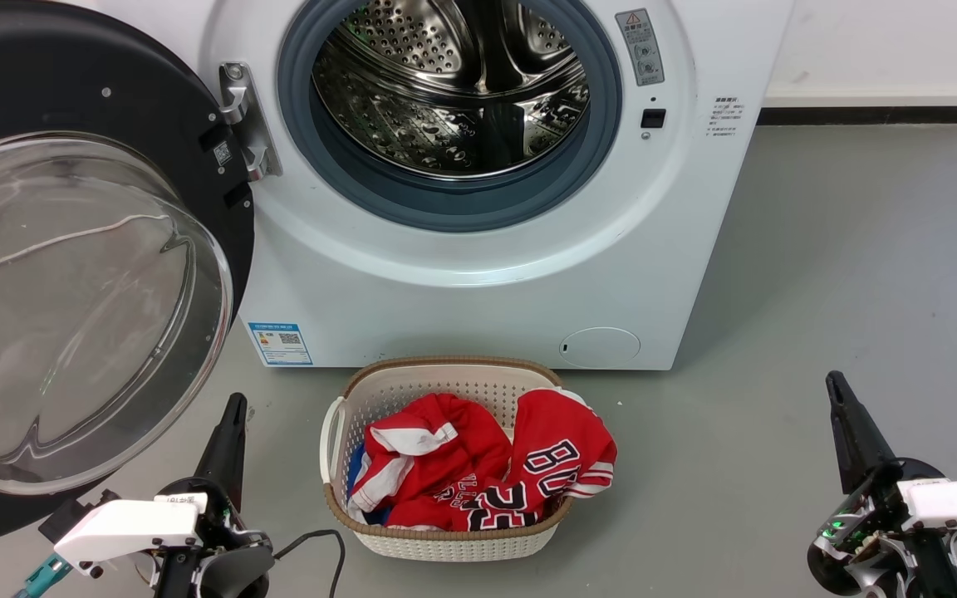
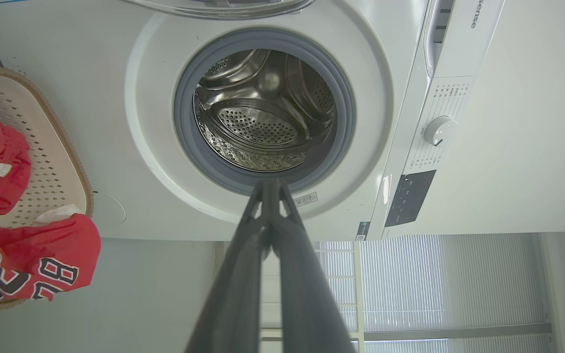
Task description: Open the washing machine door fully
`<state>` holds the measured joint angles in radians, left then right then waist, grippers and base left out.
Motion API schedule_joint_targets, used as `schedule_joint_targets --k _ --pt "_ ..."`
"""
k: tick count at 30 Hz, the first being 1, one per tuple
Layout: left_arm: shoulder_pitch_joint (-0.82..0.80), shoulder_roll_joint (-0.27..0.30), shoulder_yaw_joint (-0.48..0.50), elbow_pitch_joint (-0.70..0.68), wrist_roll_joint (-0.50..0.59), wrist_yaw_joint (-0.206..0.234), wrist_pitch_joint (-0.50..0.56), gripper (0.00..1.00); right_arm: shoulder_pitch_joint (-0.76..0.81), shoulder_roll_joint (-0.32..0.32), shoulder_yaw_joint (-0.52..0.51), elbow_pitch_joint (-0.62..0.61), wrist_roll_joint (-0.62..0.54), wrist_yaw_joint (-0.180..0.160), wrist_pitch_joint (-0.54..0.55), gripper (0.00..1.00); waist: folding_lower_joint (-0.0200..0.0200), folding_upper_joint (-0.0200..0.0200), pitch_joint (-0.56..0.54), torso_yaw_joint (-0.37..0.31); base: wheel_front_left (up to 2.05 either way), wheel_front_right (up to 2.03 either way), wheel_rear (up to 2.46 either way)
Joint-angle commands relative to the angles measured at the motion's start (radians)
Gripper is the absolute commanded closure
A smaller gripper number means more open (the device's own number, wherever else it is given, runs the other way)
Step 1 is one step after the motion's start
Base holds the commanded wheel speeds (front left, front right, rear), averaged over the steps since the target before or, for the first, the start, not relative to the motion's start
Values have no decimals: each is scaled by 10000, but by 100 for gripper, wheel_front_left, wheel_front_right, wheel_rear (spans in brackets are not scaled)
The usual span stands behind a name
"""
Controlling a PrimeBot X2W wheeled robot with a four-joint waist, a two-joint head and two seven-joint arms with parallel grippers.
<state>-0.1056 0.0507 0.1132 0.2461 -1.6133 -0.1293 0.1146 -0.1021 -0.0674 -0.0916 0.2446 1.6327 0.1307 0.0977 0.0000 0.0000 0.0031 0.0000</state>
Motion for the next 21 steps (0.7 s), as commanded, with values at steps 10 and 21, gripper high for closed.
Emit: schedule_joint_targets --k 10,21 --pt "-80 -9 30 2 3 -39 25 100 -117 42 -48 16 -54 0 45 100 0 0 0 0 0 0 0" --pt "-80 -9 29 2 2 -39 25 100 -120 63 -72 17 -86 0 58 100 0 0 0 0 0 0 0"
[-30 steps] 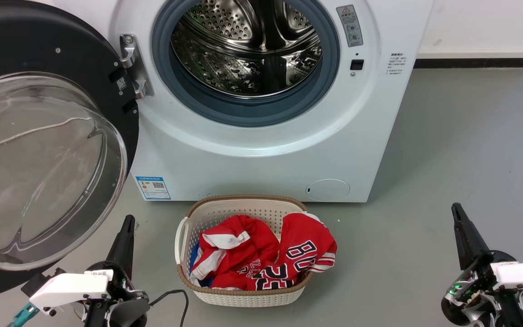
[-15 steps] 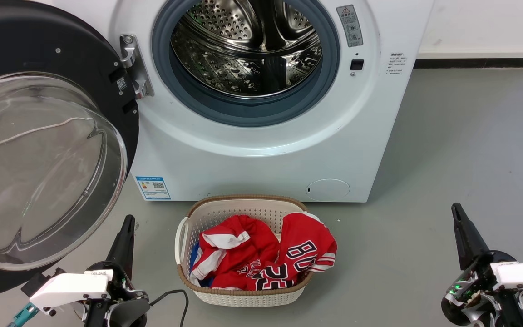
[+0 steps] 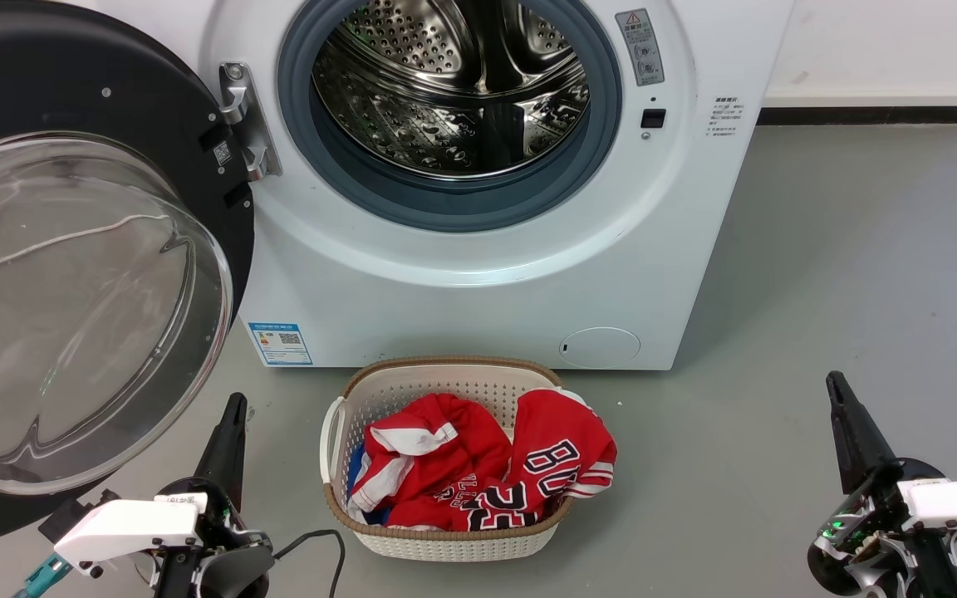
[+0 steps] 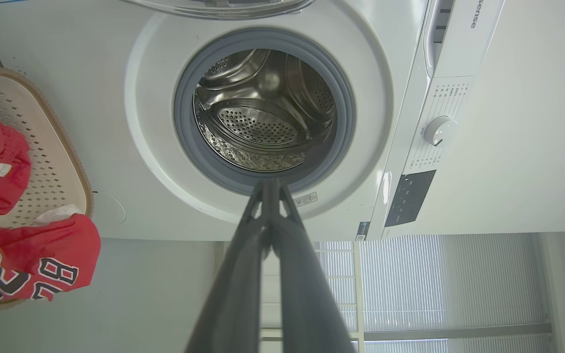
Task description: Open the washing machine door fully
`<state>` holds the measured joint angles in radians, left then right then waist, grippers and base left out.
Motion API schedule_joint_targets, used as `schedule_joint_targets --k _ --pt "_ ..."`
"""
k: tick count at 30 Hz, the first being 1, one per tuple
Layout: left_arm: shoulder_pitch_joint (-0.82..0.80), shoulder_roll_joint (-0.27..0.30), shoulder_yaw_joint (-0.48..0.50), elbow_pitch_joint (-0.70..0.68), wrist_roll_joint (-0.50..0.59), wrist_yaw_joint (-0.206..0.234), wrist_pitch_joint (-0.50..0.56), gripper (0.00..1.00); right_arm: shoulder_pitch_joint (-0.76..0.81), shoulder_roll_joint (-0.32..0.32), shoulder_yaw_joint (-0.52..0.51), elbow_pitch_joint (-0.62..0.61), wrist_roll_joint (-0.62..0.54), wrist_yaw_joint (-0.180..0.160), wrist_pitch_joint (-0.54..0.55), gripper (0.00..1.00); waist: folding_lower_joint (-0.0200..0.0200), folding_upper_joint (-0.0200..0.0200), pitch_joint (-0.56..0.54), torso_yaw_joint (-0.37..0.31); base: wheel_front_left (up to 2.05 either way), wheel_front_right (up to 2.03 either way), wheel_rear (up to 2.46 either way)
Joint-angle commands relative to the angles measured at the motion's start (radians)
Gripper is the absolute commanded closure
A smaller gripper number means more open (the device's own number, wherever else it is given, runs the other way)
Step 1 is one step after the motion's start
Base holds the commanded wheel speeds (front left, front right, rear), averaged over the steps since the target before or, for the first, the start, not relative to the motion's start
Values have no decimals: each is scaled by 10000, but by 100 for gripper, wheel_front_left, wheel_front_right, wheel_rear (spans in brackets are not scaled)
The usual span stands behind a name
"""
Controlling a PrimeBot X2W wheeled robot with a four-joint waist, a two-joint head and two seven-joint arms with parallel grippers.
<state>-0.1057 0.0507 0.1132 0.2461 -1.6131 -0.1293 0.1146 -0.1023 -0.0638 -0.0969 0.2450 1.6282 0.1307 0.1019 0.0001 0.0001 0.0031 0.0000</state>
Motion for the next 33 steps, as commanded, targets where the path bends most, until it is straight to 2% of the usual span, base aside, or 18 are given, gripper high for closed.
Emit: schedule_joint_targets --k 1,33 --pt "-79 -9 29 2 2 -39 25 100 -118 28 -21 13 -46 0 18 100 -1 -1 0 0 0 0 0" --pt "-77 -9 28 0 0 -40 24 100 -125 72 -78 17 -111 0 68 100 -1 -1 0 0 0 0 0"
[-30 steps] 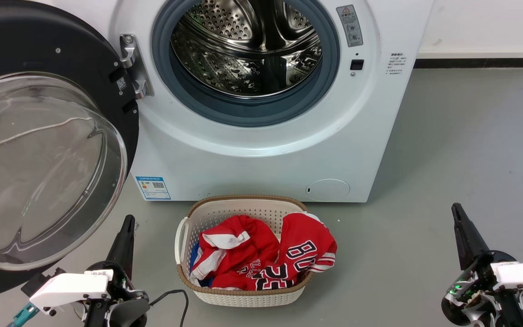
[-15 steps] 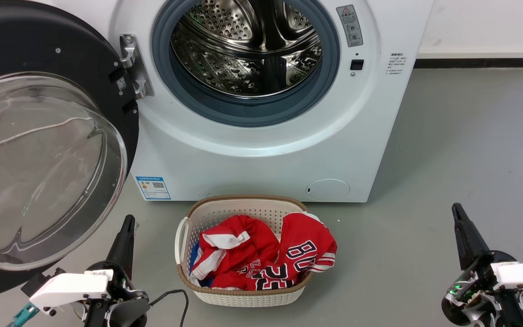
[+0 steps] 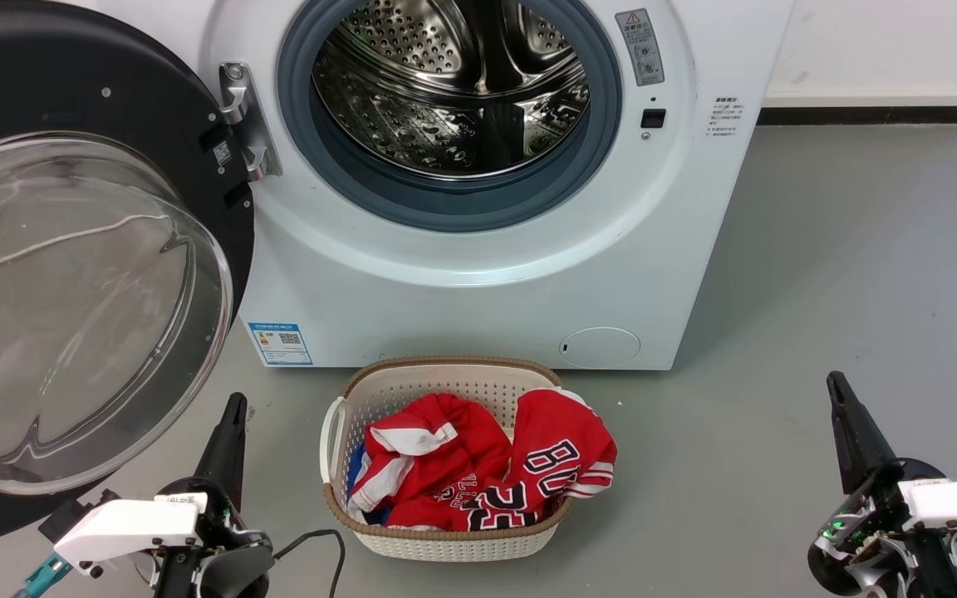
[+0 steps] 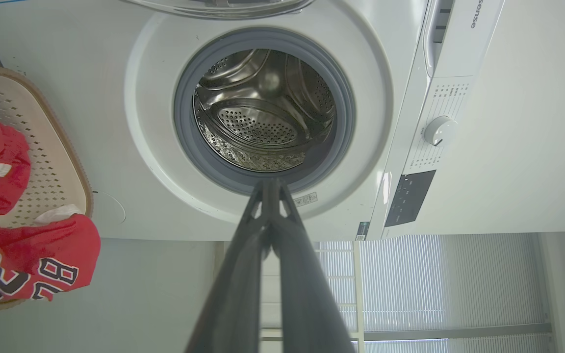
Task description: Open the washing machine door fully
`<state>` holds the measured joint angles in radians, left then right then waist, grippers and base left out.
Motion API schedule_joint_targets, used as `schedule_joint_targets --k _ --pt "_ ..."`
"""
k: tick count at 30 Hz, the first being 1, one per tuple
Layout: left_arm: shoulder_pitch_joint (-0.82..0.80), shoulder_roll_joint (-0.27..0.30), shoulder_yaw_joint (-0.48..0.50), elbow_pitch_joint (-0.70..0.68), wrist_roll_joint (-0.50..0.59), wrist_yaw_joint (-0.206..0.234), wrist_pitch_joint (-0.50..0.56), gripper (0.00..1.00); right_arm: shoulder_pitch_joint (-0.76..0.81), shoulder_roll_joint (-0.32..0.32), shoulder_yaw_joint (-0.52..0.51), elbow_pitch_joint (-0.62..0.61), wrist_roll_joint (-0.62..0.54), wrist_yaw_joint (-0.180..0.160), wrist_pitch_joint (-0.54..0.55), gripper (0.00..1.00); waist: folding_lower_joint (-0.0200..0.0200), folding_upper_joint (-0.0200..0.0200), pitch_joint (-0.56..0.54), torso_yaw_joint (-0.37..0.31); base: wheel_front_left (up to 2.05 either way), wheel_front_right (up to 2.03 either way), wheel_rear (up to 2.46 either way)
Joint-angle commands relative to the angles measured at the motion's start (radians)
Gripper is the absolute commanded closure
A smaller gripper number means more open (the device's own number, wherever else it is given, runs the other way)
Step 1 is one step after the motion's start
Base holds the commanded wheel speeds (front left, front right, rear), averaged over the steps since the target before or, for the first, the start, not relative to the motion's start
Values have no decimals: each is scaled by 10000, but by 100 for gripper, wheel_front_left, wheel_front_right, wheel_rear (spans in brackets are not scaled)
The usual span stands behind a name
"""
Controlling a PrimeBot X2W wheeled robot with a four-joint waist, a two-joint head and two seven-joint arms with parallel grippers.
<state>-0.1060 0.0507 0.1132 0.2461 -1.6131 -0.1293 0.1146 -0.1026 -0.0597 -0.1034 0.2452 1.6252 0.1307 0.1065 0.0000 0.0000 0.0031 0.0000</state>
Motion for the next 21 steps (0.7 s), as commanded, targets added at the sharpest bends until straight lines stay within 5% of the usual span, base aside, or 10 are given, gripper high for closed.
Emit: schedule_joint_targets --k 1,21 --pt "-73 -9 28 0 0 -40 24 100 -123 32 -14 15 -82 0 24 100 0 0 0 0 0 0 0" --pt "-73 -9 27 0 1 -40 23 100 -127 54 -42 16 -87 0 51 100 0 0 0 0 0 0 0"
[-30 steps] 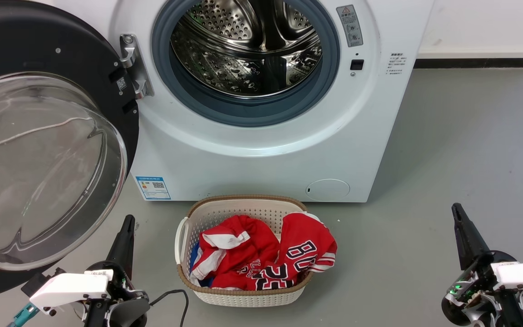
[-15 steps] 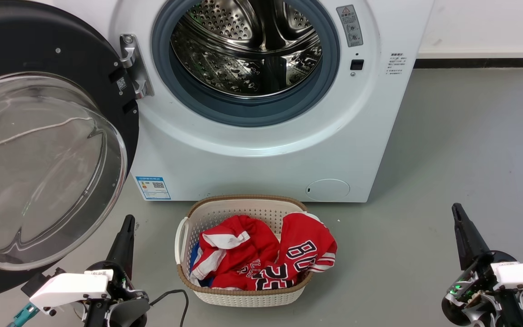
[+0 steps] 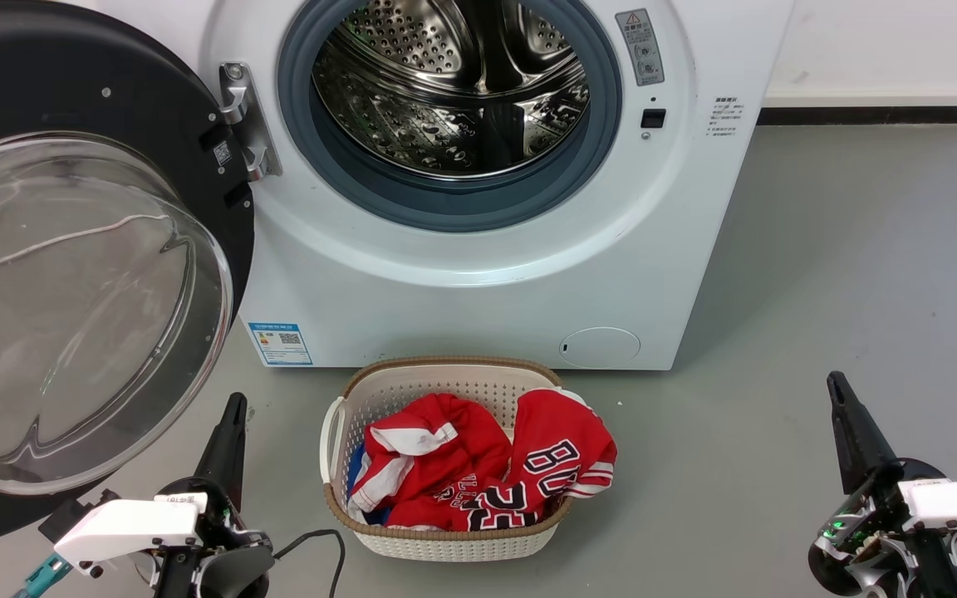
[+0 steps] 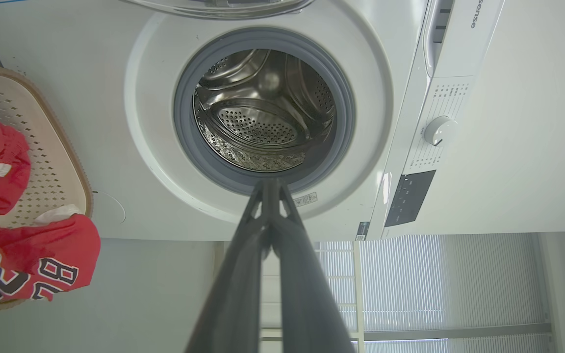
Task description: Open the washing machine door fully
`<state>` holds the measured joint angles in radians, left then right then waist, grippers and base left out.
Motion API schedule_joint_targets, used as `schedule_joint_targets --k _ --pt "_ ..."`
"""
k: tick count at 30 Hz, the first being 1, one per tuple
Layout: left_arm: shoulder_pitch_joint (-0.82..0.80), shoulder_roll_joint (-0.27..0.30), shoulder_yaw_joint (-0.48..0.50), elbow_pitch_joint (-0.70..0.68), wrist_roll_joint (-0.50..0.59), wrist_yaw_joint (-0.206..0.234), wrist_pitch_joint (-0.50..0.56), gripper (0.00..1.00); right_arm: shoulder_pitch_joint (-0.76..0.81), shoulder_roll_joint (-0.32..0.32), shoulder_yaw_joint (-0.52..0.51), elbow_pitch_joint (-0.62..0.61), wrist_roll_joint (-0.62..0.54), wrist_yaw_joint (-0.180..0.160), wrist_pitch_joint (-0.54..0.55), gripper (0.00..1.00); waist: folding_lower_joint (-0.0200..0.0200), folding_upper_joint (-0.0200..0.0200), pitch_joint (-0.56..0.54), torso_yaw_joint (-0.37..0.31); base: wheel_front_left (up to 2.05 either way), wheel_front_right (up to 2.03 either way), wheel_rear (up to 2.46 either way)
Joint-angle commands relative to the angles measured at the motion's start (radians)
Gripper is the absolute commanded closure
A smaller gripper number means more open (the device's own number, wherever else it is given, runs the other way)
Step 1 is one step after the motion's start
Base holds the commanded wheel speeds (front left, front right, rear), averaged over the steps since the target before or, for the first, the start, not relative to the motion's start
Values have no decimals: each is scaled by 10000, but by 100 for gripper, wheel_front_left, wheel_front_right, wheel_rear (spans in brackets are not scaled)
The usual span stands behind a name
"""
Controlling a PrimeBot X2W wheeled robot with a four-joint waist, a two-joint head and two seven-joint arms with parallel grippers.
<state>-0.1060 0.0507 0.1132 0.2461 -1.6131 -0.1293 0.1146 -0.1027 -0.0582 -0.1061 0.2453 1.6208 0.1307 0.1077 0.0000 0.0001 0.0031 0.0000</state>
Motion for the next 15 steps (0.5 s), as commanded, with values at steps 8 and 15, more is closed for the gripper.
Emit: schedule_joint_targets --k 8,15 --pt "-73 -9 27 -1 1 -40 23 100 -127 45 -25 15 -47 0 50 100 0 -1 0 0 0 0 0" --pt "-73 -9 27 -1 1 -40 23 100 -128 51 -35 14 -60 0 45 100 0 -1 0 0 0 0 0"
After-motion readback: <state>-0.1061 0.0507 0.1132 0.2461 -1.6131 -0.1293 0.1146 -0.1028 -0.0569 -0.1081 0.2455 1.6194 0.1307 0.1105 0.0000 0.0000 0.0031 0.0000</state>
